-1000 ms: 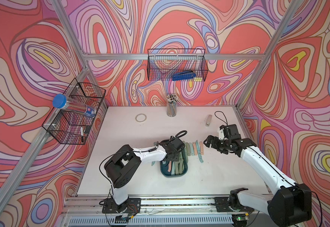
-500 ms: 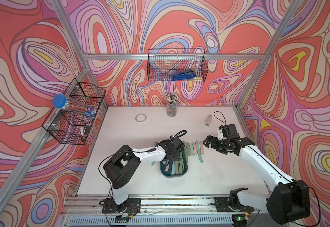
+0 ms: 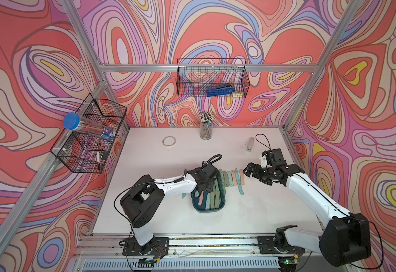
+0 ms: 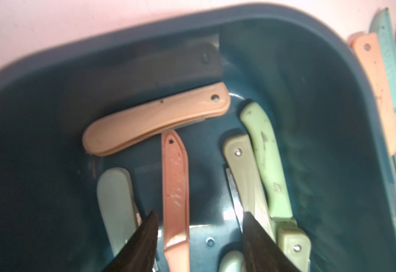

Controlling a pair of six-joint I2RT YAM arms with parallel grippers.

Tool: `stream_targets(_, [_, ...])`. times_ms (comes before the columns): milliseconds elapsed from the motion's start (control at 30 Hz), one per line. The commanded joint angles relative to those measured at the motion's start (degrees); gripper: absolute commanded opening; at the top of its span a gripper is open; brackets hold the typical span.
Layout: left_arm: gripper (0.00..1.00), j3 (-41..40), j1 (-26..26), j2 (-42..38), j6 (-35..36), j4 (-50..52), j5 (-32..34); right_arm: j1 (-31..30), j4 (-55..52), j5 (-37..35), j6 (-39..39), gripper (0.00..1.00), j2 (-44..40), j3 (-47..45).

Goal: Take the fruit knife out of the storage box
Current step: Pick up the fruit knife from the storage box.

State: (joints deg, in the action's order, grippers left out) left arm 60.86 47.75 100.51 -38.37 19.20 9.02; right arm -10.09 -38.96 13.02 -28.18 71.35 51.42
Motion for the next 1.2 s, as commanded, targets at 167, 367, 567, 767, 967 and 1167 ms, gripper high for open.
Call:
stream_targets(167, [0.57, 0.4, -1.5, 2.6, 1.4, 1.2, -2.3, -0.2, 0.7, 0.5, -0.2, 0.98, 1.1, 0.0])
stream_targets(367, [0.53, 0.9, -1.6, 4.5, 1.7, 1.0, -3.9, -0.2, 0.7, 0.6, -0.2, 0.98, 1.3, 0.3])
stream_targets(567, [0.35, 2.0, -1.8, 5.9, 1.5, 2.2, -4.6, -0.1, 0.4, 0.5, -0.1, 0.98, 1.4, 0.5])
stream_targets(767, [0.27, 2.3, -1.9, 6.0, 1.7, 3.6, -4.0, -0.1, 0.6, 0.4, -0.2, 0.98, 1.5, 0.7])
stream_targets(967, [0.20, 2.5, -1.8, 5.4, 2.1, 4.0, -3.6, -0.2, 1.0, 0.5, -0.6, 0.98, 1.7, 0.1])
stream_targets(1167, [0.16, 3.1, -1.8, 3.2, 2.6, 5.0, -3.8, -0.2, 1.0, 0.4, -0.5, 0.98, 1.4, -0.3])
